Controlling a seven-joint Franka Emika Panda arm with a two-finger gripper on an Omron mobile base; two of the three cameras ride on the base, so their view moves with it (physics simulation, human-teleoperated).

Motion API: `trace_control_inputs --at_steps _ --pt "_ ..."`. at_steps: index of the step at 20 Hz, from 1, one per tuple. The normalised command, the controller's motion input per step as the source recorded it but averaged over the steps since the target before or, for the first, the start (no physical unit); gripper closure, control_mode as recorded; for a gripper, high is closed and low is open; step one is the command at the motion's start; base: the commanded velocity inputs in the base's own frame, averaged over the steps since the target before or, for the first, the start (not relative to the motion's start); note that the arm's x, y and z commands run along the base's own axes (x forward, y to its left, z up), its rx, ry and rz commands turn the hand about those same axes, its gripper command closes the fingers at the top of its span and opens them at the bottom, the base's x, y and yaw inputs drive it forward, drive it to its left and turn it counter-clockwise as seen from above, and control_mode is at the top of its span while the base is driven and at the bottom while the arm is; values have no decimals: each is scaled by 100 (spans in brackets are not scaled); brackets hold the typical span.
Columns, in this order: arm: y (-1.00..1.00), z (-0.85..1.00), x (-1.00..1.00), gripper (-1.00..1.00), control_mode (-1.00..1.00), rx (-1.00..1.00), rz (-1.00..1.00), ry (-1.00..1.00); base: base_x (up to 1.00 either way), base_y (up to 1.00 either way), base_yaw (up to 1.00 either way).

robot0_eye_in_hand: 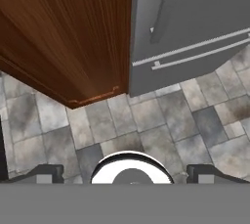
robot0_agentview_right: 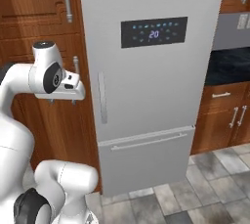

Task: Open the fridge, grab two sodas, and place both sodas inside the bowl with ice on the dining counter.

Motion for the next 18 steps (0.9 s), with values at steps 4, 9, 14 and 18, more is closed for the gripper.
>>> trace_control_inputs --at_steps 4,9,14,18 --pt "0 0 0 -100 100 0 0 0 8 57 -25" --pt "0 0 0 -100 100 0 0 0 18 32 -19" --pt "0 0 0 -100 100 0 0 0 42 22 -16" --pt "0 0 0 -100 100 0 0 0 29 40 -14"
